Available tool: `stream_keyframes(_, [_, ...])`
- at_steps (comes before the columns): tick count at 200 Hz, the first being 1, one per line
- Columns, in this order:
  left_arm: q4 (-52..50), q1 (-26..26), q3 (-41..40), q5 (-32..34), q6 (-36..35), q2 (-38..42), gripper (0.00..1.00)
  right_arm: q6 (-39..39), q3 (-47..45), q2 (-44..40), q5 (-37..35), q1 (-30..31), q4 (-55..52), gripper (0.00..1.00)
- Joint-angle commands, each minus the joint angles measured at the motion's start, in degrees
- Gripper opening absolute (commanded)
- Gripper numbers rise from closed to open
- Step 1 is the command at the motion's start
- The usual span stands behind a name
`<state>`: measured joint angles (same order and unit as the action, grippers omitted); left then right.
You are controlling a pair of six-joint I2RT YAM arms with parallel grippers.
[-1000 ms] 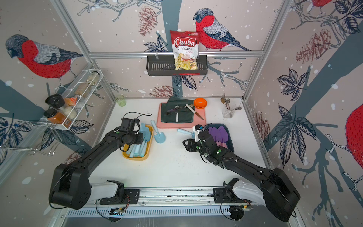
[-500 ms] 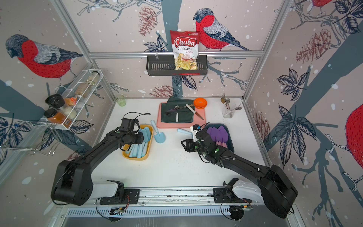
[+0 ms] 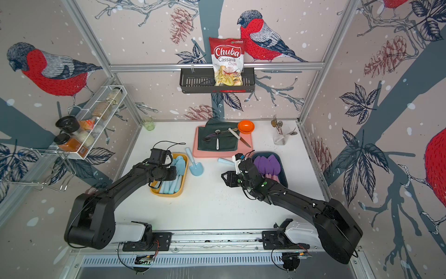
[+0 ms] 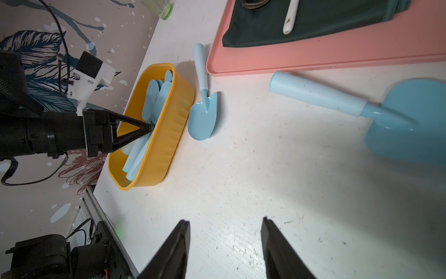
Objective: Sort the small shovels by color and place them into the storage box
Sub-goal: Place the shovel in the storage box.
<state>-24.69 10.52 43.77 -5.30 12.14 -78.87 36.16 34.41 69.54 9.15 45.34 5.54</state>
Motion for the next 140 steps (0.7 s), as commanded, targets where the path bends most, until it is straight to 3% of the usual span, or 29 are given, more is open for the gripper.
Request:
stream_keyframes(1, [1.2,-0.3,-0.2,1.3,0.7,-0.7,0.23,-0.7,0.5,-0.1,0.0,0.1,1.4,0.52])
stream_keyframes(47, [1.3,-0.4,-0.6,1.3,0.4,2.6,0.25,-0.7,0.6,-0.2,-0.8,0.1,0.7,0.52])
stream_keyframes(92, [4.4,-1.6,-2.3,0.2,-2.7,10.5,0.35,1.3,2.6,2.0,-2.6,0.7,0.9,0.52])
stream_keyframes(140, [8.4,-3.6,-5.2,-5.3,-9.1,20.1,0.49,7.2,4.8,11.6,-3.9,1.9,8.8,0.48])
